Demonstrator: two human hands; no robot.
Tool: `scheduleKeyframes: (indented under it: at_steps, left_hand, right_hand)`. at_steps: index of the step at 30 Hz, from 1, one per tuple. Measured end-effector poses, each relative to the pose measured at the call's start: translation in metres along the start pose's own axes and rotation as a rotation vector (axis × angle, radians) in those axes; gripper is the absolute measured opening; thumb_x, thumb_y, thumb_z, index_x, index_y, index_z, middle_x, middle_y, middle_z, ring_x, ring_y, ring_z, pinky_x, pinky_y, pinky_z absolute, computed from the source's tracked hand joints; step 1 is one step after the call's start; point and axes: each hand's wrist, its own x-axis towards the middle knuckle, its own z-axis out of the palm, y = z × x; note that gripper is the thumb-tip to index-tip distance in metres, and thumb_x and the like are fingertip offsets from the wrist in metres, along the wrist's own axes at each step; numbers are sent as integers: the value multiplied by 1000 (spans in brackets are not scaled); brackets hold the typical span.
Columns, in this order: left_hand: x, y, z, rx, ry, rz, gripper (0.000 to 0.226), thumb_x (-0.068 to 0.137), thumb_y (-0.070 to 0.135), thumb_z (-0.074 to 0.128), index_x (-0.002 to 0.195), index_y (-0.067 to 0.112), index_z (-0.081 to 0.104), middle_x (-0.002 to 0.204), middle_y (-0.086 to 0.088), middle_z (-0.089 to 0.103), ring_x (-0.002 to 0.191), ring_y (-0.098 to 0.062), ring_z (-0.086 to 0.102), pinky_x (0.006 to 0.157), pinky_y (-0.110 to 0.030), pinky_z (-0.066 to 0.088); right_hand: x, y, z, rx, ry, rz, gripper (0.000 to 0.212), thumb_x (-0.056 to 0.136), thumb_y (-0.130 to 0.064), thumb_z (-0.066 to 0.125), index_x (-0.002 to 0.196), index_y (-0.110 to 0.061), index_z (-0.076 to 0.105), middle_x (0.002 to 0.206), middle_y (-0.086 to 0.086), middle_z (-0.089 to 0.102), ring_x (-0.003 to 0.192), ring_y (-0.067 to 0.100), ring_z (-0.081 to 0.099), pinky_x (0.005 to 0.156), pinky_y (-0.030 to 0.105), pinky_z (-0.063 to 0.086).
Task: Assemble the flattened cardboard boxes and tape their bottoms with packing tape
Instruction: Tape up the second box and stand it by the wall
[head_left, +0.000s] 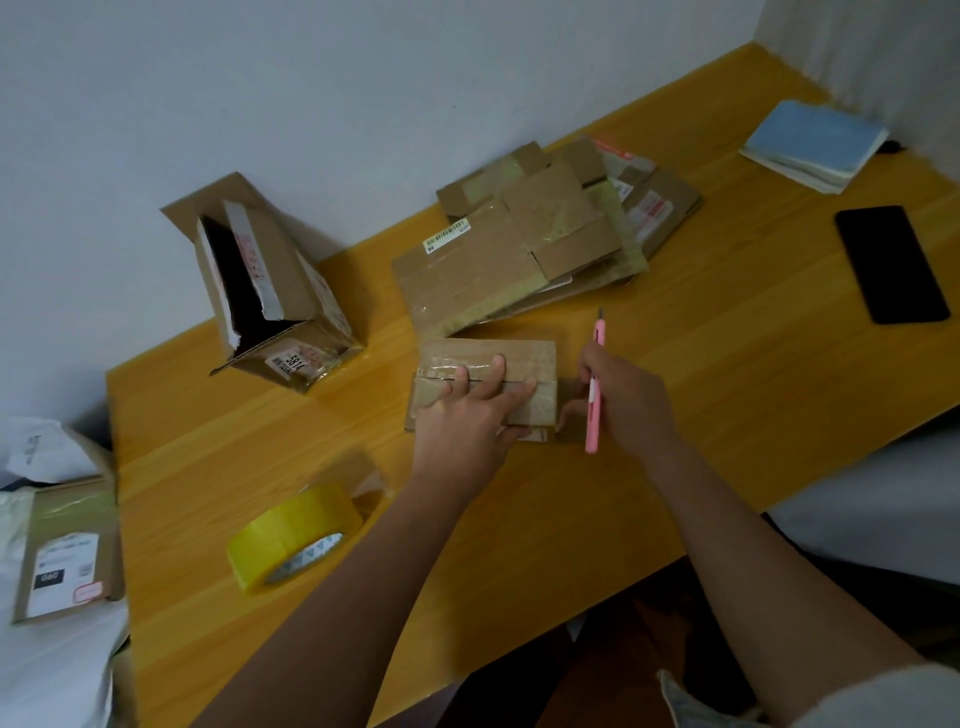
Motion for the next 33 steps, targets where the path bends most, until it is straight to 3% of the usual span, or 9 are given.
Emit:
scheduleKeyframes:
  at_steps: [4,7,11,16,19,22,25,30,33]
  left_hand:
    - [0,1,-3,8,-16,1,53,96,52,45,146,50,26,161,11,16,145,-32,23,96,-44,45]
    - [1,1,-6,13,-17,4,53,96,52,45,146,50,26,161,12,16,146,-31,22,96,-41,45]
    - [1,1,-3,8,2,-5,53,96,53,44,145,51,25,161,13,16,146,-29,22,95,-40,46]
    - [-2,-2,-2,-68,52,31,51,93,57,46,143,47,36,159,14,21,145,-24,27,97,-37,46]
    - [-4,-24,-15,-438,172,-28,40,91,45,60,130,37,58,153,13,36,130,-10,46,97,-32,47]
    - [-3,-55,-16,-569,167,-265,60,85,35,72,140,32,48,157,1,27,136,-20,38,103,-37,40]
    - [-6,-55,-8,-893,91,-333,74,85,30,72,149,25,35,153,-3,36,137,-24,37,105,-34,38]
    - [-11,-56,-7,-1001,123,-392,92,79,24,79,153,23,25,140,-5,47,117,-18,51,78,-17,49]
    - [-18,-59,-9,-959,13,-415,108,70,30,85,155,22,18,148,-5,41,126,-25,48,96,-32,48]
  right_hand:
    - [3,1,6,49,75,47,31,87,-19,70,84,-20,39,66,-9,48,53,0,45,45,14,24]
    - [-16,-8,7,367,271,216,30,88,-12,69,83,-19,41,70,-7,53,56,-3,54,47,12,40]
    - [-56,-49,33,630,450,278,32,91,-21,65,77,-28,37,70,-11,54,59,-6,56,47,10,40]
    - [-62,-62,45,863,440,404,27,86,-37,62,80,-22,40,104,8,71,103,2,66,64,24,56]
    - [-59,-61,42,944,370,460,30,86,-31,64,80,-17,39,111,9,69,114,9,63,69,22,55]
    - [-58,-65,38,906,385,526,35,80,-35,69,79,-16,39,96,0,68,101,3,65,64,17,53]
    - [-55,-74,34,751,493,568,39,77,-30,76,78,-12,42,79,-11,61,75,-8,61,55,10,44]
    - [-41,-78,25,492,432,566,42,82,-21,76,65,-21,38,62,-8,45,55,4,39,48,22,28]
    - [-18,-72,12,374,321,534,33,85,-14,73,68,-18,45,65,-6,46,57,8,40,48,24,29]
